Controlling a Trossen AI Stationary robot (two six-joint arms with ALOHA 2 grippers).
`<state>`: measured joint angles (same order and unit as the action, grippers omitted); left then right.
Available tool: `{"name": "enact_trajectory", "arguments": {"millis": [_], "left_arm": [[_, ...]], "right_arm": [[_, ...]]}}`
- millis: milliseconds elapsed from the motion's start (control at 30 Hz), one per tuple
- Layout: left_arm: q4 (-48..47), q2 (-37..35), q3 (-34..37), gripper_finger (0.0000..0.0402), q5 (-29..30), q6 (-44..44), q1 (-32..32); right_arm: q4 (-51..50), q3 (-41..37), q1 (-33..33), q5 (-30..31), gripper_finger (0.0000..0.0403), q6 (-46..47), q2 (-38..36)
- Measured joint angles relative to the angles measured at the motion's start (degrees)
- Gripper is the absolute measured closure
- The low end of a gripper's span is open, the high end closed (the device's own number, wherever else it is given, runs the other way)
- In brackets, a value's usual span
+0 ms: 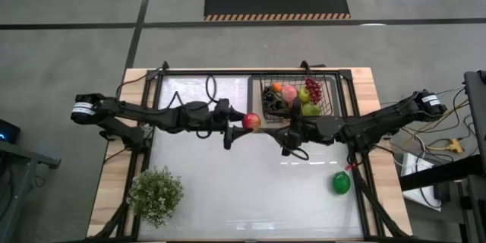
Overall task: Build produce basket
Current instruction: Put the red apple into the black basket
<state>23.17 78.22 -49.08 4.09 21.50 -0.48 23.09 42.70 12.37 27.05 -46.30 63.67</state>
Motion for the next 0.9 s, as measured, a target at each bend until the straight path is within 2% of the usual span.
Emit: {"name": "enact_trajectory", "arguments": {"millis": [167, 267, 500, 667, 900], "left_arm": [[9.3, -0.5, 4.7, 0.0166, -2.3, 4.2, 2.1], [12.0, -0.6, 5.7, 0.0166, -2.3, 5.1, 2.4], [16.9, -0.7, 6.5, 0.0166, -2.4, 5.1, 2.4], [16.8, -0.6, 6.6, 0.0166, -2.4, 5.0, 2.4], [16.8, -0.6, 6.6, 0.0166, -2.4, 5.0, 2.4]], "right_arm": [[0.1, 0.0, -0.1, -0.3, 0.0058, -1.3, 0.8], [2.8, 0.0, -0.3, -0.6, 0.0046, 0.1, 2.0], [10.1, 0.0, -1.9, -0.5, 0.0044, 0.2, 7.3], [18.4, 0.1, -2.3, -0.1, 0.0044, -2.9, 10.7], [20.3, 2.3, -3.5, -0.1, 0.0063, -4.8, 14.3]]}}
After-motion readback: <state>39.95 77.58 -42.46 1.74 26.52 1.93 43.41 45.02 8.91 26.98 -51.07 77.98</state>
